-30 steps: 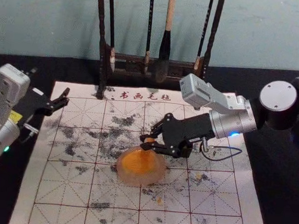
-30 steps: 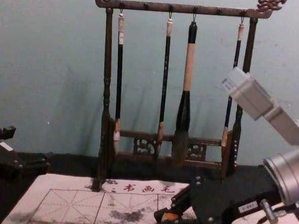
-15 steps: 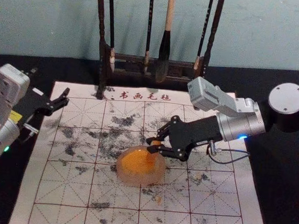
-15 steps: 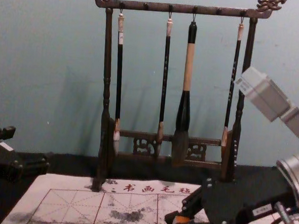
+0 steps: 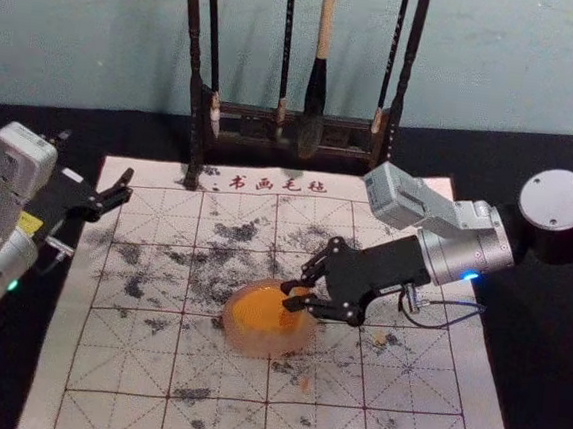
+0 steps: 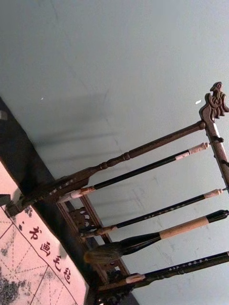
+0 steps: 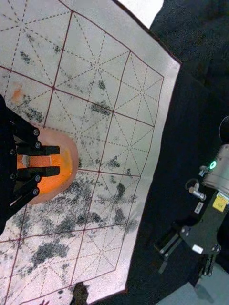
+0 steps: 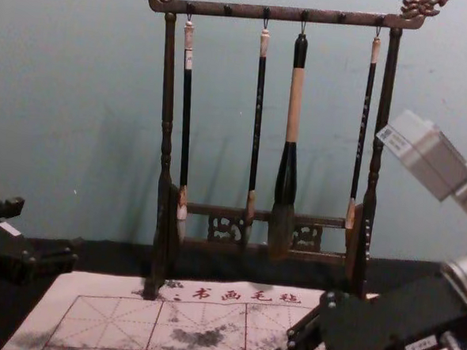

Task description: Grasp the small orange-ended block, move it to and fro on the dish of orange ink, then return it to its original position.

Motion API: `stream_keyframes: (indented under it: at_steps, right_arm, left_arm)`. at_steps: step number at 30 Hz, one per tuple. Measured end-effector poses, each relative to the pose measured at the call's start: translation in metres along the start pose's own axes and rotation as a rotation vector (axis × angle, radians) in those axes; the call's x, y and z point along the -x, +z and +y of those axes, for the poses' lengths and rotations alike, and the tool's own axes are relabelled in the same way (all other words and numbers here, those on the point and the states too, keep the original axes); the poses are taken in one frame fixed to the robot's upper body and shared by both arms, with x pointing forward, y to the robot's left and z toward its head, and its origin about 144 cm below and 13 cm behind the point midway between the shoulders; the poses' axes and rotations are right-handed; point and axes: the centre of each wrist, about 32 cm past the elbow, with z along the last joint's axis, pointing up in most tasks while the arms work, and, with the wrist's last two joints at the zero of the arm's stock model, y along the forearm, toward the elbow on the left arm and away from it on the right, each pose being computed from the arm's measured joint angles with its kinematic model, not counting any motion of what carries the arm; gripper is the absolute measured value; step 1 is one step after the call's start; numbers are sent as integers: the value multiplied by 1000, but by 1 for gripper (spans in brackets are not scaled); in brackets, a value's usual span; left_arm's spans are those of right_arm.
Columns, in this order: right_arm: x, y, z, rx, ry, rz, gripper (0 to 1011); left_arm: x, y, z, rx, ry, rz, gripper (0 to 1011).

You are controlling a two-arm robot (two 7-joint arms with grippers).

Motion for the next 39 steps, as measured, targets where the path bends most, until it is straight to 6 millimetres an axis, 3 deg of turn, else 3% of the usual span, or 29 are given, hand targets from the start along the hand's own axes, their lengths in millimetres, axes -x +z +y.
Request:
stream_keyframes:
  at_steps: [17,39]
  right_arm:
    - [-1,5,15,-31,36,-13,132]
    - [-20,5,36,-52,-1,-10,132]
  left_arm:
    - [0,0,0,0,0,0,1001]
    - [0,0,0,0,0,0,1001]
